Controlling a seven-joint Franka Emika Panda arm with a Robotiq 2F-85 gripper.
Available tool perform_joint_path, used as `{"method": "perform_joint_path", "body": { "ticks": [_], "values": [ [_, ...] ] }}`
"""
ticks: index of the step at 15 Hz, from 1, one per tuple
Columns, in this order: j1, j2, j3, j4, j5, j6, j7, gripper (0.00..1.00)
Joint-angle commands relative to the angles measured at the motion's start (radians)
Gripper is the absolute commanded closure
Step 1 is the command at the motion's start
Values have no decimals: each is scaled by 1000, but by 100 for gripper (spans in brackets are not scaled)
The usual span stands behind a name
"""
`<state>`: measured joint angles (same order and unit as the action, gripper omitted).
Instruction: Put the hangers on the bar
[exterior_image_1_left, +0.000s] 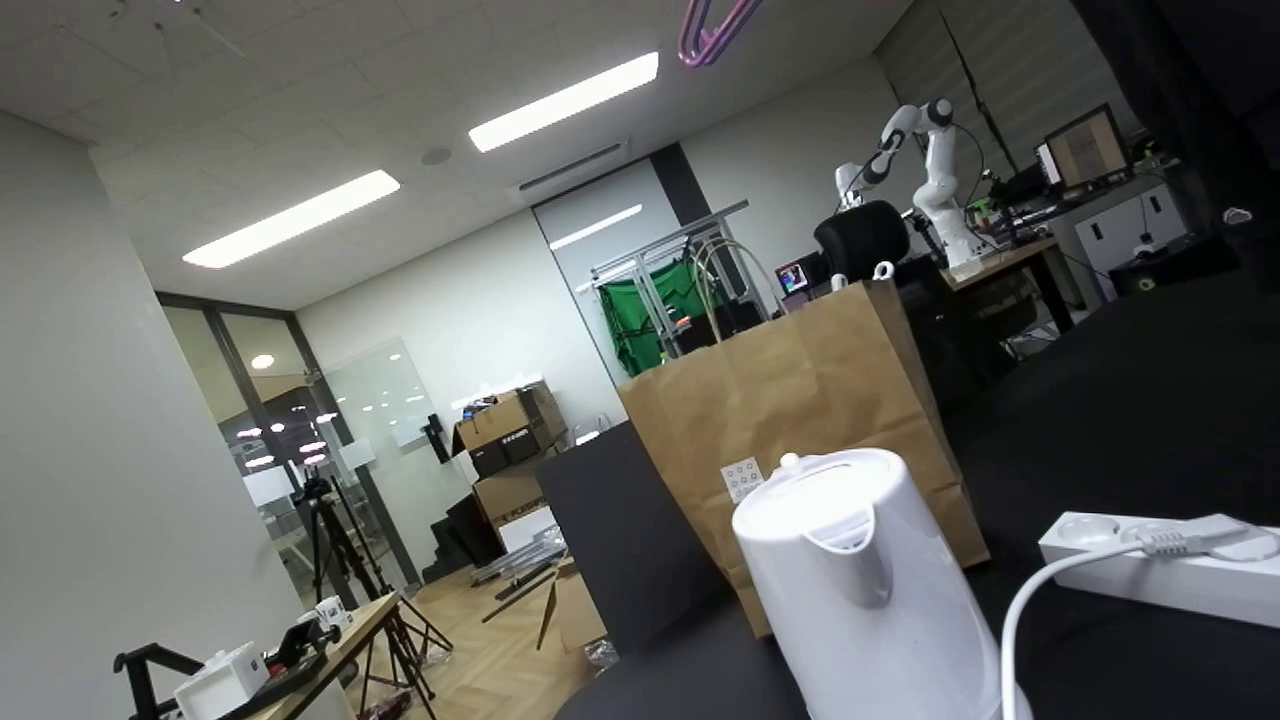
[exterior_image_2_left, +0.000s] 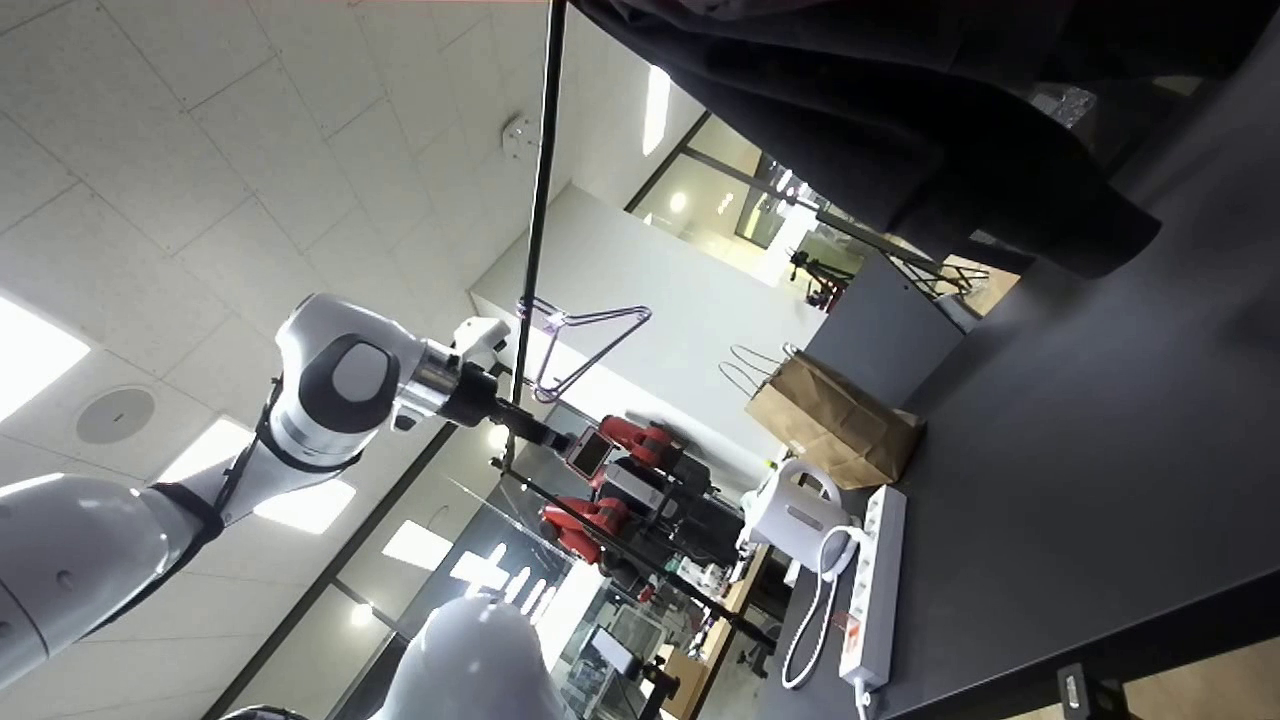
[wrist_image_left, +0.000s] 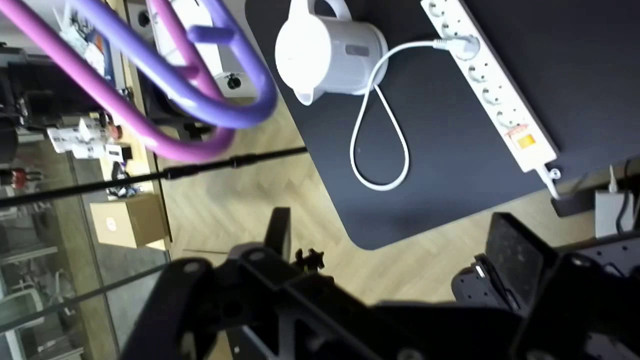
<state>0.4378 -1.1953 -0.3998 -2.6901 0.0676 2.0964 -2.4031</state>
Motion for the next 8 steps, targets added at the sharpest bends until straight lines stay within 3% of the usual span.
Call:
{"method": "perform_joint_path", "body": {
  "ticks": [1,5,6,8],
  "values": [
    [-23,-17,-3,81,89,-253,-46,0],
    [-75,1,-21,147,142,-471,-103,0],
    [-99,-7,5,101,152,-409,-114,0],
    [-122,-7,5,104,164,-425,-131,0]
  ]
}}
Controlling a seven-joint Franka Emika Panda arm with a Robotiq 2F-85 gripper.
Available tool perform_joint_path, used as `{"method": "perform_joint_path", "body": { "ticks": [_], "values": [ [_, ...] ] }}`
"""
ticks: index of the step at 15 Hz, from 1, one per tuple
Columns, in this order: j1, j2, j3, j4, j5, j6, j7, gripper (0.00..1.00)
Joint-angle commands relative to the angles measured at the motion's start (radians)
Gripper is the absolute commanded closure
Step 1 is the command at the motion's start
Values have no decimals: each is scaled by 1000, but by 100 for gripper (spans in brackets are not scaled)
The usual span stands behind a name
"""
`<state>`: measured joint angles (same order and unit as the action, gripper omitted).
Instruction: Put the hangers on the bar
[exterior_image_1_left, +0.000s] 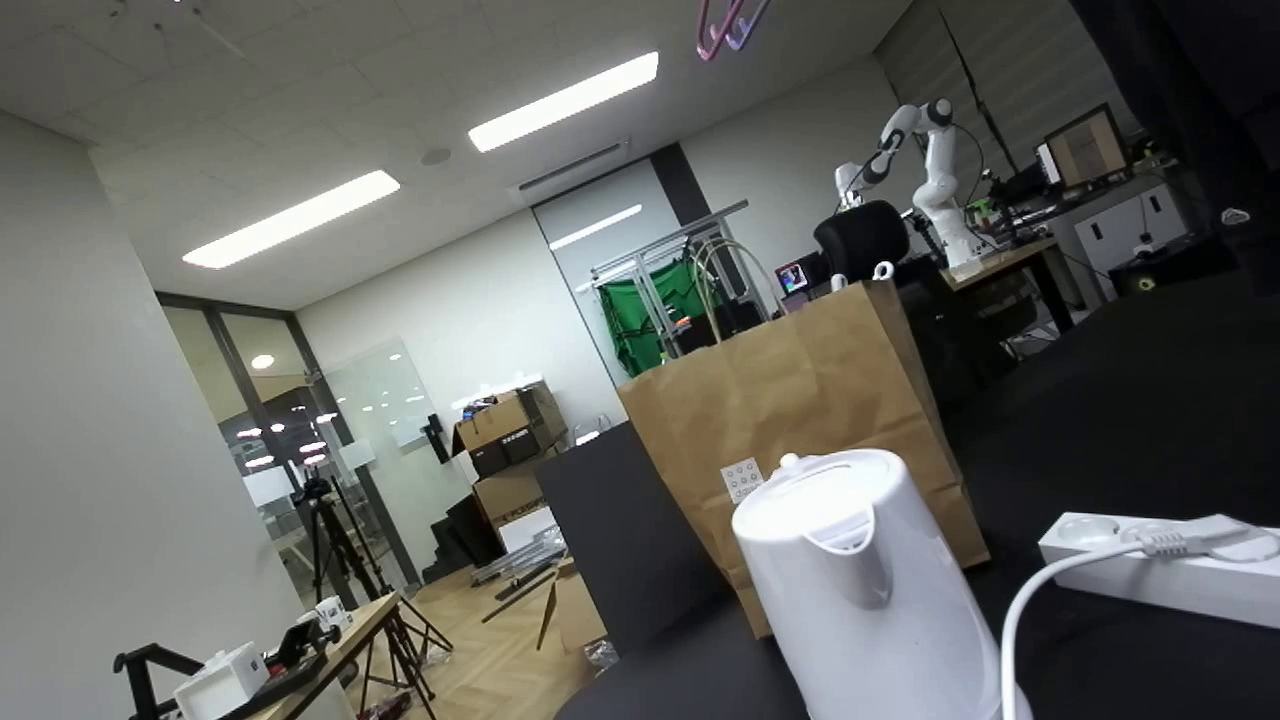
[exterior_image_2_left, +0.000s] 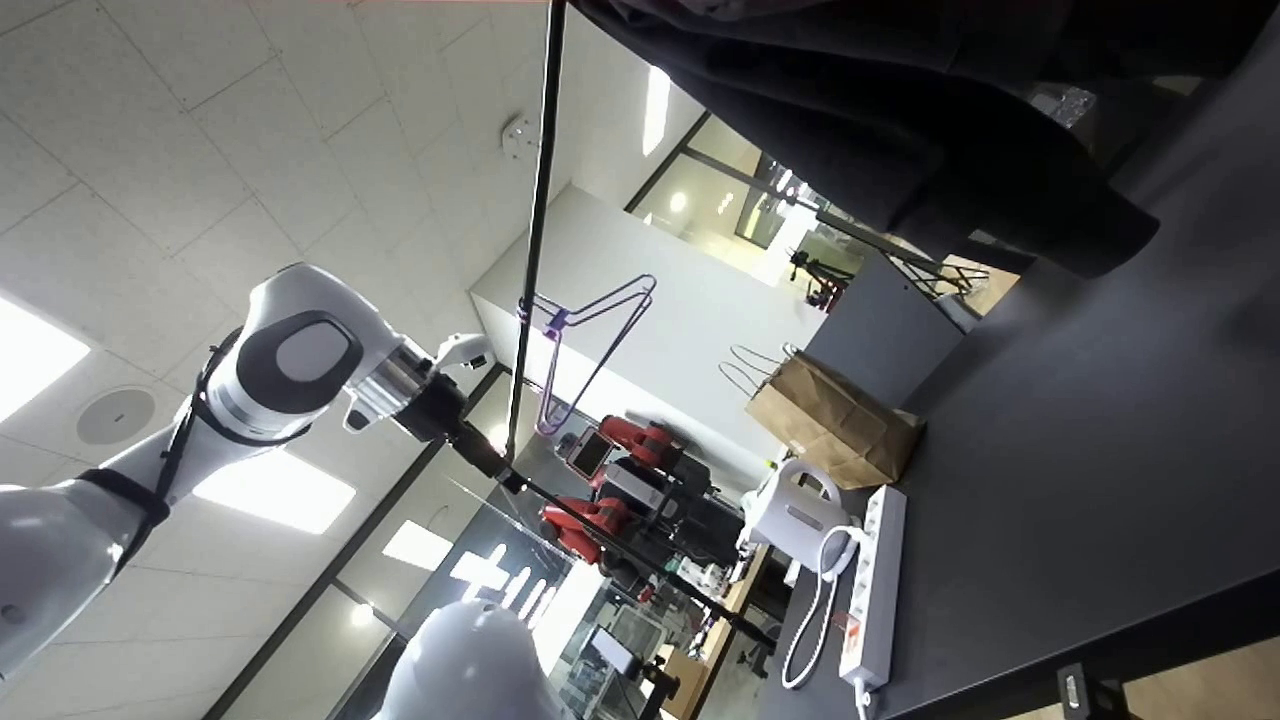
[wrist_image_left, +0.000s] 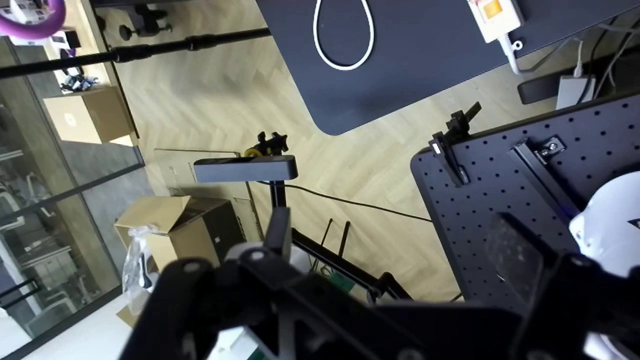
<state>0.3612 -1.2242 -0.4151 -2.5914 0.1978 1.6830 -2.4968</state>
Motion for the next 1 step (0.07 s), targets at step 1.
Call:
{"method": "perform_joint_path", "body": {
  "ticks": [1],
  "values": [
    [-53,23,24,2,35,-11,-40,0]
  ]
}}
